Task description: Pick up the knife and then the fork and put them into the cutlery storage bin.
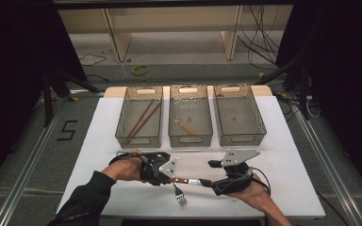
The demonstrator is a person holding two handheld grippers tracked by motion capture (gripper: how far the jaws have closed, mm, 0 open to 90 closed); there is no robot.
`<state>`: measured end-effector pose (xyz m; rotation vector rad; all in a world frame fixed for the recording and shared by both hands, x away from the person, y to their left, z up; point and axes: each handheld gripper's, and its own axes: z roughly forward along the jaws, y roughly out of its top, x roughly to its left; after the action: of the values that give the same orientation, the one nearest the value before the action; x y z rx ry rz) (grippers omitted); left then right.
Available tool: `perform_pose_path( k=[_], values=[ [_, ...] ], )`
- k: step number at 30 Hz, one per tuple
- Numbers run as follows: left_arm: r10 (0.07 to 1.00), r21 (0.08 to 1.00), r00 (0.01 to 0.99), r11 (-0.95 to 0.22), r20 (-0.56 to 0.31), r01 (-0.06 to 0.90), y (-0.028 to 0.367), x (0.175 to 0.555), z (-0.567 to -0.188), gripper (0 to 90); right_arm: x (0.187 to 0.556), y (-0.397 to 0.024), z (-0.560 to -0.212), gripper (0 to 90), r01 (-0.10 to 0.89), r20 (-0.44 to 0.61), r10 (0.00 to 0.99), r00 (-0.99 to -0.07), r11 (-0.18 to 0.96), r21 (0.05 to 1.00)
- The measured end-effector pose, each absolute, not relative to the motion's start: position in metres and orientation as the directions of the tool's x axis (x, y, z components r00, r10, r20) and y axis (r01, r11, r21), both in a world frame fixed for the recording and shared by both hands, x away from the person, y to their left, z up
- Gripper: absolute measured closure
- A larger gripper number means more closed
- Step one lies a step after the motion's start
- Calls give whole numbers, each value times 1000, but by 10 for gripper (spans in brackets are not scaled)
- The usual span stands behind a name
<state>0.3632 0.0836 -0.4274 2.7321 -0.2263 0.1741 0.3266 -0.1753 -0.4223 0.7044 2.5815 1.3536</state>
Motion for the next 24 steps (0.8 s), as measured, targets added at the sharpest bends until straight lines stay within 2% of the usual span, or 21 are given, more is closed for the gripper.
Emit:
perform_pose_path(
  k=[7,12,20,24],
  values=[
    [-165,360,972,-908,165,-215,74,359,-422,747,327,-155,-429,317,307,65,393,-917,595,743],
    [-187,350,968,-906,166,-236,69,354,-421,748,325,-145,-432,360,281,43,357,-933,648,708],
    [-209,351,962,-900,175,-260,62,349,-419,747,323,-131,-435,459,237,19,298,-954,718,654],
    [-229,334,957,-900,180,-279,60,348,-417,747,324,-127,-437,538,221,8,280,-960,738,638]
  ],
)
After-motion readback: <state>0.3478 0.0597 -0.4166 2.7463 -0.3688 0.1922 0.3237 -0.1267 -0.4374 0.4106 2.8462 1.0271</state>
